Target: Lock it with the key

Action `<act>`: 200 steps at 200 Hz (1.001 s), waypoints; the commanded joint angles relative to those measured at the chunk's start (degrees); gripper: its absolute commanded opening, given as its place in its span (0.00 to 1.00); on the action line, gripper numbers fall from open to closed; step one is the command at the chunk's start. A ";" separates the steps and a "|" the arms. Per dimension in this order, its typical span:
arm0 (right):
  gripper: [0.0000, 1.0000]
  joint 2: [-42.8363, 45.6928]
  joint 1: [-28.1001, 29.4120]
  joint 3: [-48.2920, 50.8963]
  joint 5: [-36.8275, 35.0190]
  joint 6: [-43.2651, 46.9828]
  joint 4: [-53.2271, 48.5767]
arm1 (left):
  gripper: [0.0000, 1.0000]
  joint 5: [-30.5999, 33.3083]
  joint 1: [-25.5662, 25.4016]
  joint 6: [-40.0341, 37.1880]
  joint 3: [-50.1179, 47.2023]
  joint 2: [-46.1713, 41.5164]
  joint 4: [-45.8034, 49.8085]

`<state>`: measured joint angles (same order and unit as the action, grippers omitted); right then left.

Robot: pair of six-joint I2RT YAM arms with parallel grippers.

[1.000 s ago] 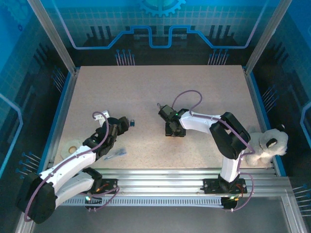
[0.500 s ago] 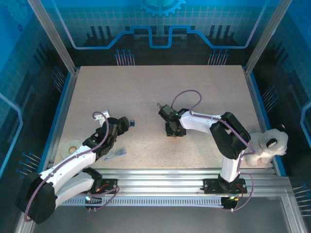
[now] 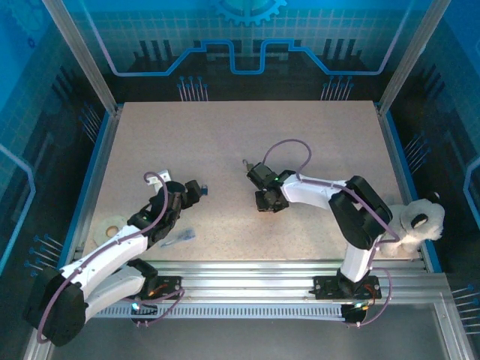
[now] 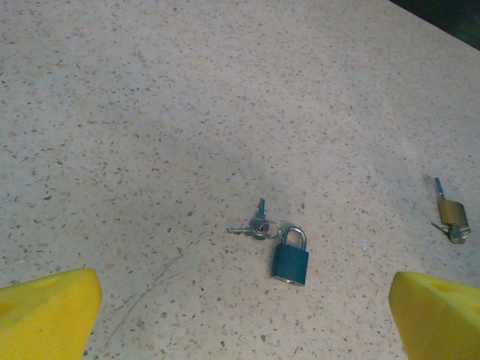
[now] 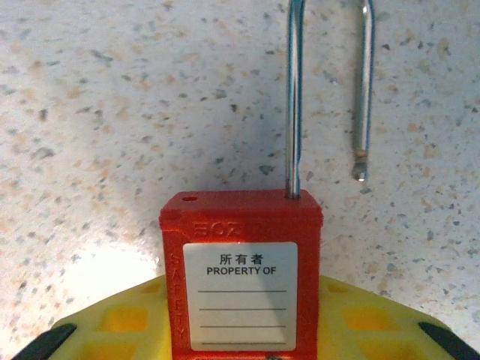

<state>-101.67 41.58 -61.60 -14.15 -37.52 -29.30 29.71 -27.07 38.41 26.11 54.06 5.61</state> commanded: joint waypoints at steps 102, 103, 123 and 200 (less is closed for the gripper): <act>0.00 22.91 -0.88 8.57 31.48 18.10 18.58 | 0.99 -26.50 -0.67 2.77 -2.94 -10.79 -13.12; 0.00 23.00 -0.89 8.76 31.87 18.09 18.89 | 0.99 -26.61 -0.60 2.92 -2.97 -10.85 -13.19; 0.00 25.21 -0.93 12.05 38.29 18.16 24.33 | 0.99 -29.68 -0.61 5.15 -2.91 -11.61 -15.90; 0.00 26.89 -0.89 16.88 49.42 17.13 31.85 | 0.99 -39.78 -0.70 11.48 -1.12 -5.50 -25.06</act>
<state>-76.42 41.45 -45.65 29.67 -20.53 -2.66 -4.78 -27.40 46.74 23.49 47.13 -14.26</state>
